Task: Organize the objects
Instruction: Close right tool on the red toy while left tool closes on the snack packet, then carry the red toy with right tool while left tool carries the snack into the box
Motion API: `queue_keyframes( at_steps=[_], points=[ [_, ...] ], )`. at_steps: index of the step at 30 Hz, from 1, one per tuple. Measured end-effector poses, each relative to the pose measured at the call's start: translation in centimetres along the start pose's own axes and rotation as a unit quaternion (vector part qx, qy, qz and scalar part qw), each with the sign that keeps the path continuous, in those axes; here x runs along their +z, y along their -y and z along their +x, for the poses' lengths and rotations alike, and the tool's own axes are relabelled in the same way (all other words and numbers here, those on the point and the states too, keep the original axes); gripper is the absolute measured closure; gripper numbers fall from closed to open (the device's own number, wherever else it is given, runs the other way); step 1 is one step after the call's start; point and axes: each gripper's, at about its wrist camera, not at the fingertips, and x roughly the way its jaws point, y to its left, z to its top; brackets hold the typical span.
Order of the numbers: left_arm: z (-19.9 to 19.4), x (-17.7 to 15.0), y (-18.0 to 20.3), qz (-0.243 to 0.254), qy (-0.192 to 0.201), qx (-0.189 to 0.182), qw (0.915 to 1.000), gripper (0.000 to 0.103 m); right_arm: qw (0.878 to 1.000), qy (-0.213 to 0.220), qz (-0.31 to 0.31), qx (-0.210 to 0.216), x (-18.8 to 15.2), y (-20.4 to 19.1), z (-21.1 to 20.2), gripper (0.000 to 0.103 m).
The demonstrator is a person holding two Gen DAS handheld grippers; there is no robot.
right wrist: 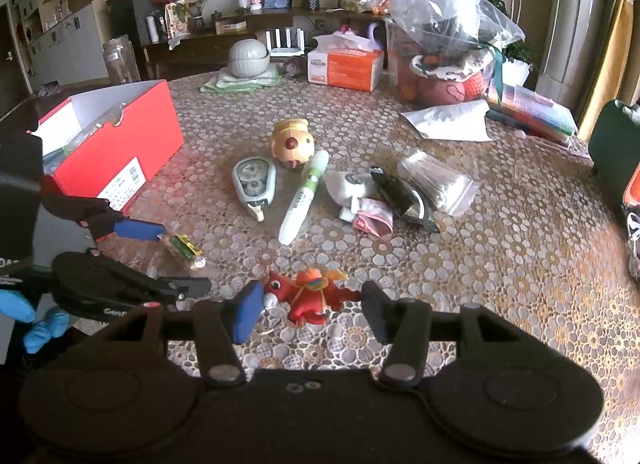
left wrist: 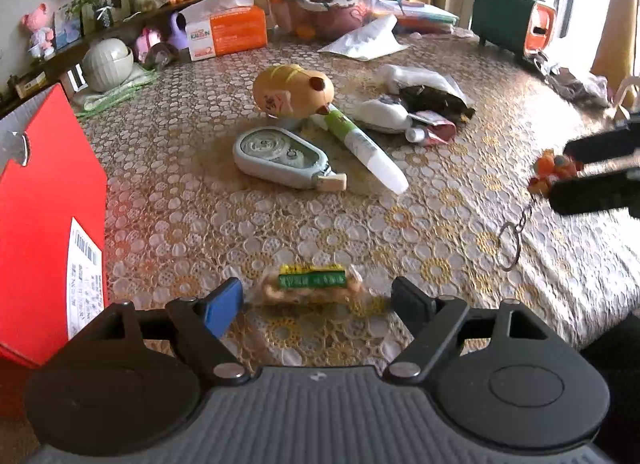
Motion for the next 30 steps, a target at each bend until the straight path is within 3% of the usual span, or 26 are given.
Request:
queue_keyframes(
  at_steps=[4,8,13,30],
  points=[
    [0.1,0.3,0.0,0.002,0.001,0.002,1.0,0.023,1.0,-0.003,0.005,0.001,-0.1,0.4,0.4,0.049],
    [-0.2,0.2,0.0,-0.001,0.008,-0.003,1.0,0.04,1.0,-0.003,0.008,0.004,-0.2,0.5,0.6,0.049],
    [-0.7,0.0,0.5,0.007,0.015,0.007,0.9998,0.049,1.0,-0.003,0.006,0.006,-0.2,0.4,0.7,0.049],
    [-5.7,-0.4,0.1,-0.038,0.027,-0.028,0.9985,0.051,1.0,0.022,-0.014,0.017,1.1,-1.8,-2.0,0.049]
  ],
)
